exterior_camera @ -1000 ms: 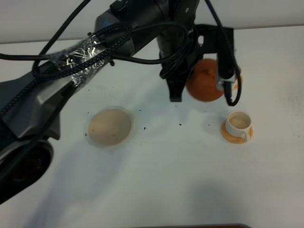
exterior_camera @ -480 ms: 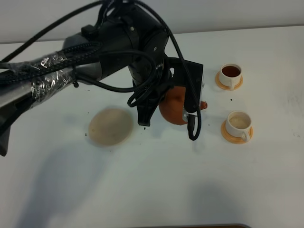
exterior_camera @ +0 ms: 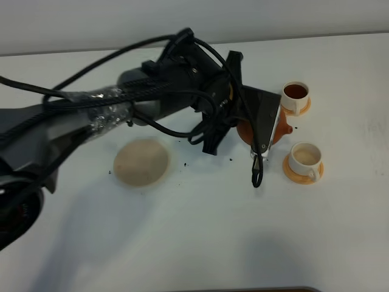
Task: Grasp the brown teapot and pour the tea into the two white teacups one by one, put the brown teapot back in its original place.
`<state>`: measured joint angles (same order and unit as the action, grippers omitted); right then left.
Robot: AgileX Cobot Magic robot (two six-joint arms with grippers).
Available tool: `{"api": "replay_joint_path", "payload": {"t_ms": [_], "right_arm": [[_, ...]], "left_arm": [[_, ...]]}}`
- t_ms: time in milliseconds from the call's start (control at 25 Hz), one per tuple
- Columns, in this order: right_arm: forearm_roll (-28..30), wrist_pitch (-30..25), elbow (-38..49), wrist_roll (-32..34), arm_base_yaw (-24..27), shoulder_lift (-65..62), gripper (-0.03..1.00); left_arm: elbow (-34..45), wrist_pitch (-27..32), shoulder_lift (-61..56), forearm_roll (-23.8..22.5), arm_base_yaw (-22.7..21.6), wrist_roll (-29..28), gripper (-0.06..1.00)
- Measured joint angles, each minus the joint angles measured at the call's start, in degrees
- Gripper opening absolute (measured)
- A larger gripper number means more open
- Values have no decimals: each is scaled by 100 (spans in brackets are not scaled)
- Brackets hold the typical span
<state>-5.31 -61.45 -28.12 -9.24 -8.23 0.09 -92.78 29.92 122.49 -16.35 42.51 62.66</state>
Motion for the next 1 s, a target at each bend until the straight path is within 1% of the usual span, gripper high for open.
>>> {"api": "replay_joint_path", "payload": {"t_ms": [120, 200, 280, 400, 760, 1000], "right_arm": [[0, 0, 0, 0, 0, 0, 24], [0, 0, 0, 0, 0, 0, 24], [-5, 0, 0, 0, 0, 0, 24], [-6, 0, 0, 0, 0, 0, 24], [-6, 0, 0, 0, 0, 0, 24], [-11, 0, 0, 0, 0, 0, 24]], "left_arm": [[0, -397, 217, -210, 65, 67, 11], [0, -550, 275, -332, 87, 72, 11], [0, -705, 282, -362, 94, 72, 11], [-5, -838, 282, -458, 94, 120, 11], [-5, -1296, 293, -1094, 94, 158, 11], [-5, -1833, 293, -1225, 94, 196, 11]]}}
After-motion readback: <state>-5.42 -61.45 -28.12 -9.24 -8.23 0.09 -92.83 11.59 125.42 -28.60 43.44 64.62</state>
